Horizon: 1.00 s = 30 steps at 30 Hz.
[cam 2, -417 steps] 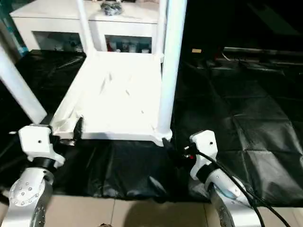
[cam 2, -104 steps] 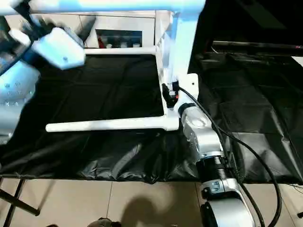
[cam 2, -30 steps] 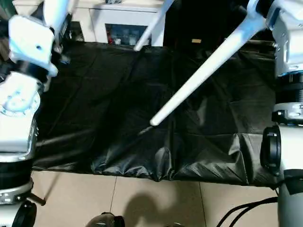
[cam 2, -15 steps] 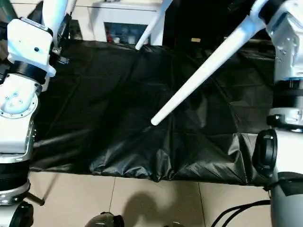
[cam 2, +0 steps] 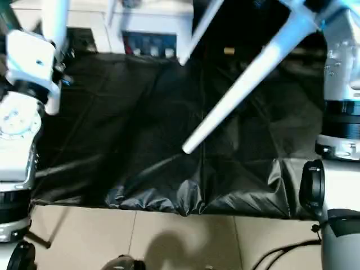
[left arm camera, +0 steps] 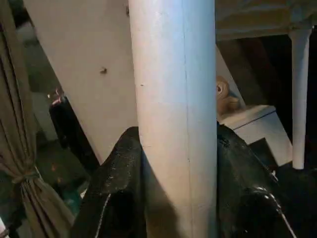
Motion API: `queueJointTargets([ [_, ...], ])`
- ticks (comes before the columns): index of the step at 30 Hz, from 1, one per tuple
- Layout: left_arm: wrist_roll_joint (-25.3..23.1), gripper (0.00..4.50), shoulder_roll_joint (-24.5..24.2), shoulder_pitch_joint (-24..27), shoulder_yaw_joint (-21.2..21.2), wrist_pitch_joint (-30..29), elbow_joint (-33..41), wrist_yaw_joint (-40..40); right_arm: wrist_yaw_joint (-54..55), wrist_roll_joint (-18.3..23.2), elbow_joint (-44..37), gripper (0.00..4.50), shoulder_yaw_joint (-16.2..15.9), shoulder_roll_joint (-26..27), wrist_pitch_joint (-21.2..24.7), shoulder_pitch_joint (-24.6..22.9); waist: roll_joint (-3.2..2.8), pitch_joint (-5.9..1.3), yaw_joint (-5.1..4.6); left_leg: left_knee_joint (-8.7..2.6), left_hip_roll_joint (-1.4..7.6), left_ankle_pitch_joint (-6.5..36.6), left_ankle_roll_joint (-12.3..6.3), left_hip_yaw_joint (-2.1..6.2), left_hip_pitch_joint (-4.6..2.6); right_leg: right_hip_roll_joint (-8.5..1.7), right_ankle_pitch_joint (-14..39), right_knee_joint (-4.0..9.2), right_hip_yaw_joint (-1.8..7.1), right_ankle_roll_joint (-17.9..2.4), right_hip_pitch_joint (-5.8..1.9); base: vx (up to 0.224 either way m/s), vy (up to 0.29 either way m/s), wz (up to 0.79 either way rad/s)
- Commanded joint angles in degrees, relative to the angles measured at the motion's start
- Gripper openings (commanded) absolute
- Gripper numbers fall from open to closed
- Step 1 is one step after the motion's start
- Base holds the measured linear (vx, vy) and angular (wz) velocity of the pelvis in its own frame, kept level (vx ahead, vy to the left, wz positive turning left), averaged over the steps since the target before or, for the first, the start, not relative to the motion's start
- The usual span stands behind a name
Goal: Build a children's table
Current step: Flip table
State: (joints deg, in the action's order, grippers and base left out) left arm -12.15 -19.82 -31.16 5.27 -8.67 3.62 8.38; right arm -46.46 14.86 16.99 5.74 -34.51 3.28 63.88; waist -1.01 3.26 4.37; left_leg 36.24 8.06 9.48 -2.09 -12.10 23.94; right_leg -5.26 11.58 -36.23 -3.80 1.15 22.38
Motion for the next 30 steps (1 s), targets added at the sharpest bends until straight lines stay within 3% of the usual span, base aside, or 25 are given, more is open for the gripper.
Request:
queueJointTargets([
  [1, -1.9, 1.66, -1.0, 1.8, -3.2, -1.6, -2.7, 2.5, 0.0, 0.3, -1.3, 4.5, 0.7, 0.8, 0.0, -0.4, -0.6, -3.31, -0.88, -5.83, 5.31, 36.8, 9.49, 4.62, -3.96, -3.75, 21.7, 5.24, 2.47, -9.2, 0.47, 0.0, 0.0, 0.0],
  [6, -1.7, 1.66, -1.2, 1.6, -3.1, -1.2, -3.3, 2.5, -1.3, 4.2, -3.4, 4.5, 2.4, 2.1, 1.1, -0.9, -0.58, -3.4, -1.41, -6.03, 5.12, 38.4, 9.69, 4.7, -4.0, -3.86, 20.0, 5.34, 2.54, -9.1, 0.6, 0.0, 0.0, 0.0],
  [7, -1.4, 1.66, -1.5, 1.7, -3.2, -0.4, -4.2, 2.3, -3.1, 12.4, -8.3, 4.5, 4.4, 3.3, 6.0, -2.3, -0.47, -3.45, -1.62, -6.14, 5.06, 37.6, 9.07, 4.74, -3.71, -3.86, 19.4, 5.33, 2.54, -8.9, 0.23, 0.0, 0.0, 0.0],
  [8, -1.3, 1.66, -1.6, 1.7, -3.2, 0.0, -4.7, 2.3, -4.1, 16.2, -10.5, 4.5, 5.2, 3.6, 8.9, -3.1, -0.57, -3.46, -1.49, -6.12, 5.09, 36.9, 8.37, 4.73, -3.78, -3.95, 18.7, 5.43, 2.68, -8.8, 0.29, 0.0, 0.0, 0.0],
  [11, -1.1, 1.66, -2.0, 1.7, -3.3, 1.3, -5.9, 2.6, -5.3, 21.7, -15.9, 4.5, 5.6, 2.7, 15.9, -6.9, -0.36, -3.43, -1.39, -6.23, 5.07, 35.2, 7.85, 4.59, -3.76, -3.83, 18.1, 5.46, 2.7, -8.7, 0.14, 0.0, 0.0, 0.0],
  [14, -1.1, 1.66, -2.4, 1.4, -3.5, 2.1, -7.5, 3.0, -5.2, 18.1, -22.0, 4.5, 2.0, 1.0, 18.6, -17.4, -0.96, -3.12, -1.06, -6.27, 5.02, 38.9, 10.02, 4.78, -4.7, -4.16, 23.7, 6.19, 2.83, -7.1, 0.66, 0.0, 0.0, 0.0],
  [15, -1.1, 1.66, -2.4, 1.3, -3.5, 2.2, -8.0, 3.0, -4.7, 16.7, -23.3, 4.5, 0.6, 0.9, 18.8, -20.6, -0.6, -3.16, -1.17, -6.38, 5.03, 38.9, 10.2, 4.8, -4.59, -4.12, 24.1, 6.5, 2.78, -6.5, 0.45, 0.0, 0.0, 0.0],
  [16, -1.1, 1.66, -2.4, 1.2, -3.6, 2.3, -8.5, 3.1, -3.8, 15.8, -23.7, 4.5, 0.1, 1.4, 18.8, -23.6, -1.2, -3.24, -1.33, -6.55, 5.0, 39.9, 10.77, 5.26, -4.42, -4.17, 24.6, 6.29, 2.64, -6.5, 0.17, 0.0, 0.0, 0.0],
  [17, -1.2, 1.66, -2.4, 1.3, -3.8, 2.4, -9.0, 3.1, -2.4, 15.0, -23.6, 4.5, -0.2, 2.1, 19.0, -26.7, -0.94, -3.3, -1.47, -6.61, 5.05, 40.7, 10.94, 5.29, -4.53, -4.09, 25.0, 6.49, 2.49, -6.4, 0.17, 0.0, 0.0, 0.0],
  [18, -1.2, 1.66, -2.4, 1.4, -4.0, 2.4, -9.3, 3.2, -1.4, 14.2, -23.4, 4.5, -0.4, 2.6, 19.2, -29.3, -0.6, -3.4, -1.64, -6.52, 5.0, 41.3, 10.95, 5.41, -4.61, -4.1, 25.4, 6.53, 2.31, -6.4, 0.14, 0.0, 0.0, 0.0],
  [19, -1.3, 1.66, -2.3, 1.5, -4.2, 2.6, -9.7, 3.2, -0.4, 13.6, -23.5, 4.5, -0.8, 2.9, 19.5, -32.3, -0.96, -3.24, -1.5, -6.43, 4.95, 42.0, 10.91, 5.39, -4.96, -4.1, 26.0, 6.89, 2.33, -6.4, 0.52, 0.0, 0.0, 0.0],
  [20, -1.3, 1.66, -2.3, 1.6, -4.2, 2.6, -9.8, 3.1, -0.1, 13.5, -23.6, 4.5, -0.9, 2.9, 19.6, -33.1, -0.86, -3.16, -1.49, -6.35, 4.93, 42.2, 10.71, 5.31, -5.11, -4.09, 26.5, 7.04, 2.36, -6.3, 0.69, 0.0, 0.0, 0.0],
  [23, -1.1, 1.66, -2.4, 1.9, -4.8, 3.0, -10.3, 3.1, 2.8, 12.3, -24.7, 4.5, -2.0, 2.8, 22.0, -40.8, -1.19, -3.06, -1.79, -6.27, 4.76, 42.6, 10.08, 5.68, -4.93, -4.16, 29.1, 7.15, 2.15, -5.4, 0.43, 0.0, 0.0, 0.0],
  [24, -1.0, 1.66, -2.4, 1.9, -4.8, 3.0, -10.4, 3.1, 3.1, 12.2, -25.0, 4.5, -2.2, 2.8, 22.4, -42.0, -1.33, -2.88, -1.73, -6.27, 4.77, 43.5, 10.05, 5.62, -5.18, -4.1, 30.6, 7.53, 2.18, -4.8, 0.82, 0.0, 0.0, 0.0],
  [27, -0.9, 1.66, -2.4, 2.1, -5.0, 3.2, -10.6, 3.2, 4.4, 11.5, -25.5, 4.5, -2.8, 3.2, 24.6, -46.9, -1.17, -2.6, -2.38, -6.14, 4.54, 46.6, 10.19, 6.15, -5.31, -3.97, 35.1, 8.09, 1.3, -3.4, 0.7, 0.0, 0.0, 0.0],
  [29, -0.8, 1.66, -2.5, 2.3, -4.9, 3.2, -10.6, 3.4, 6.4, 9.8, -24.4, 4.5, -3.0, 3.7, 25.0, -48.9, -1.57, -2.29, -2.68, -6.47, 4.58, 48.9, 10.55, 6.41, -5.46, -3.63, 36.3, 8.37, 0.45, -2.7, 0.59, 0.0, 0.0, 0.0],
  [30, -0.7, 1.66, -2.6, 2.6, -4.9, 3.1, -10.6, 3.6, 8.2, 9.1, -23.6, 4.5, -2.8, 4.3, 25.8, -49.9, -2.13, -1.94, -3.15, -7.93, 4.92, 53.0, 11.43, 6.52, -5.11, -2.59, 34.9, 7.77, -0.78, -2.6, -0.08, 0.0, 0.0, 0.0],
])
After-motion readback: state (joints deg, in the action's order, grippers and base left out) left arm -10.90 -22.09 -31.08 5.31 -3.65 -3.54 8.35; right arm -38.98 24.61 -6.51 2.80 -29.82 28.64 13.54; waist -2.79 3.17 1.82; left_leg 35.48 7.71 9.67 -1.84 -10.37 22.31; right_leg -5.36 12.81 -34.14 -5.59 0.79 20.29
